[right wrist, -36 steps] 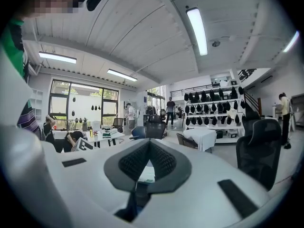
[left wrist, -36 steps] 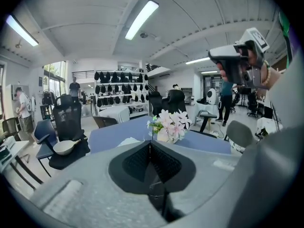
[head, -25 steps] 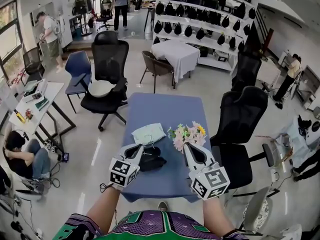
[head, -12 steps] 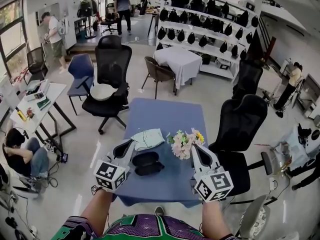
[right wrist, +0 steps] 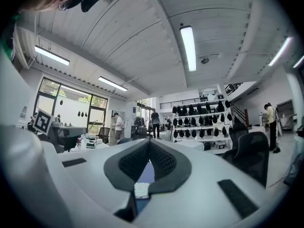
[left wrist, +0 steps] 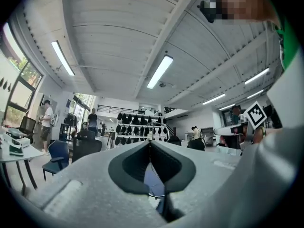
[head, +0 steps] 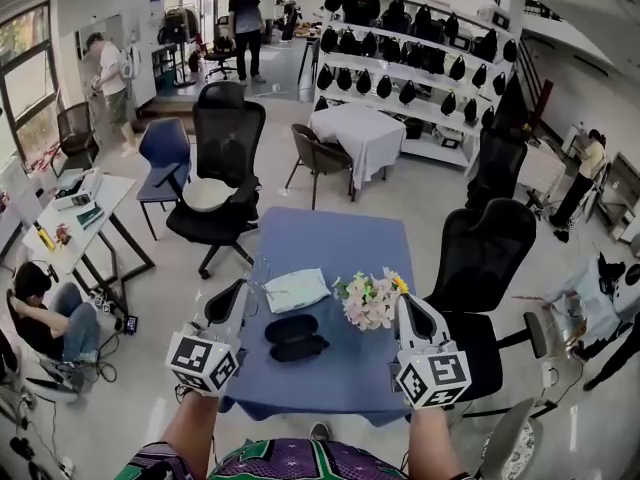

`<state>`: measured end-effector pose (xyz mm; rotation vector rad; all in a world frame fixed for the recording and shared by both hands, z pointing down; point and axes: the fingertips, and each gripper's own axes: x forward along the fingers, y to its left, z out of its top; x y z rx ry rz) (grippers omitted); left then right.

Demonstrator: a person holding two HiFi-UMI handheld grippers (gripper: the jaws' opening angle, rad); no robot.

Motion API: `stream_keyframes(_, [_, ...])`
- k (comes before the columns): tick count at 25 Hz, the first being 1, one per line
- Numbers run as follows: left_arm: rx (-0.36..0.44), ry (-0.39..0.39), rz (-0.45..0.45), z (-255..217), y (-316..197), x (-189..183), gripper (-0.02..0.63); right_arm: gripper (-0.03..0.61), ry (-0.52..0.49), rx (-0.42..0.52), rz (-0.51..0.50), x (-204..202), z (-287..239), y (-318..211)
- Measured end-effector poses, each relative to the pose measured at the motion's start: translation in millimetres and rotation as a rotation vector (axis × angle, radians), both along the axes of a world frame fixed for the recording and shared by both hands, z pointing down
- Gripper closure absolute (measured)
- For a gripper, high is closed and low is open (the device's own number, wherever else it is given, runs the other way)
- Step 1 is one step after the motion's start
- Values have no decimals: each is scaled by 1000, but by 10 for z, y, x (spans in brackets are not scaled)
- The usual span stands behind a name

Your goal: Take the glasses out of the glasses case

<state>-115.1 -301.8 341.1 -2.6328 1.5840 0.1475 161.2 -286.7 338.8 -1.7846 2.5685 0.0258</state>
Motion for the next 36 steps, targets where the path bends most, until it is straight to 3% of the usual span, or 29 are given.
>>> stream_keyframes(14, [31,43,-22,-124,20,-69,597,578,6,18,1,-27,-55,31])
stream_keyframes(36, [60,29,-4,-200,82,-72,597,578,16,12,-23,-182,-19,49])
